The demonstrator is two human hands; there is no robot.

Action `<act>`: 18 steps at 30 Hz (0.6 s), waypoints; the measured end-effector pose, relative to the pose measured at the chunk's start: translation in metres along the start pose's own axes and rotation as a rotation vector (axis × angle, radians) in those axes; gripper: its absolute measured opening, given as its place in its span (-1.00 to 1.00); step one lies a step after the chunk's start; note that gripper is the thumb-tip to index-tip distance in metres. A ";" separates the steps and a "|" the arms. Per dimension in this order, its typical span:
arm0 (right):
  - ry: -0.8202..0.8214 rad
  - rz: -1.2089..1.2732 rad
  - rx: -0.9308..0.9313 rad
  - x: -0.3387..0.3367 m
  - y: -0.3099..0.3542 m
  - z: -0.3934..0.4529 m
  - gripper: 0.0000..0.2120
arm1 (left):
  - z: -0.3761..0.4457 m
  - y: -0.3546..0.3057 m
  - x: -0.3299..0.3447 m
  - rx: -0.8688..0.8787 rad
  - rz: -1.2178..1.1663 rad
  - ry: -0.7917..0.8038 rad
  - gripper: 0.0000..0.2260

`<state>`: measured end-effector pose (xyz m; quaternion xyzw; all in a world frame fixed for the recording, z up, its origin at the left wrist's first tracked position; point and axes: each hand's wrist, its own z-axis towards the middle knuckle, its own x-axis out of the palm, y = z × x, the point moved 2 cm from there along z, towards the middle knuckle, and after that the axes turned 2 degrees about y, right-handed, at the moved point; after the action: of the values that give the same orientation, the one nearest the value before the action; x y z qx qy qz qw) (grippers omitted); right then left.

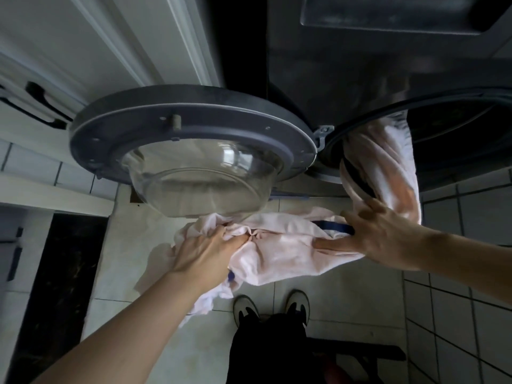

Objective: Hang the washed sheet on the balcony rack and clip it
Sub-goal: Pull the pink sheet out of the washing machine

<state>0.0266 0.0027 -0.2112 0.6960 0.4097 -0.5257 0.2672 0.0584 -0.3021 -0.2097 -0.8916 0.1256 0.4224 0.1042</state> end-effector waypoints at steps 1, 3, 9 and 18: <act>0.016 -0.005 0.031 0.000 0.002 0.005 -0.29 | 0.001 0.001 0.000 -0.003 -0.023 -0.001 -0.30; 0.077 -0.029 0.081 -0.002 0.008 0.017 -0.44 | 0.003 0.001 0.002 -0.033 -0.080 0.023 -0.24; 0.000 0.090 0.176 -0.012 0.037 0.056 -0.45 | -0.002 -0.025 -0.005 0.006 -0.026 -0.160 -0.03; -0.269 0.442 0.332 -0.038 0.065 0.074 -0.61 | -0.001 -0.045 -0.020 0.009 -0.298 -0.172 0.02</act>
<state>0.0394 -0.1016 -0.2019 0.7264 0.1179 -0.6021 0.3095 0.0613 -0.2570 -0.1900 -0.8605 -0.0153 0.4764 0.1798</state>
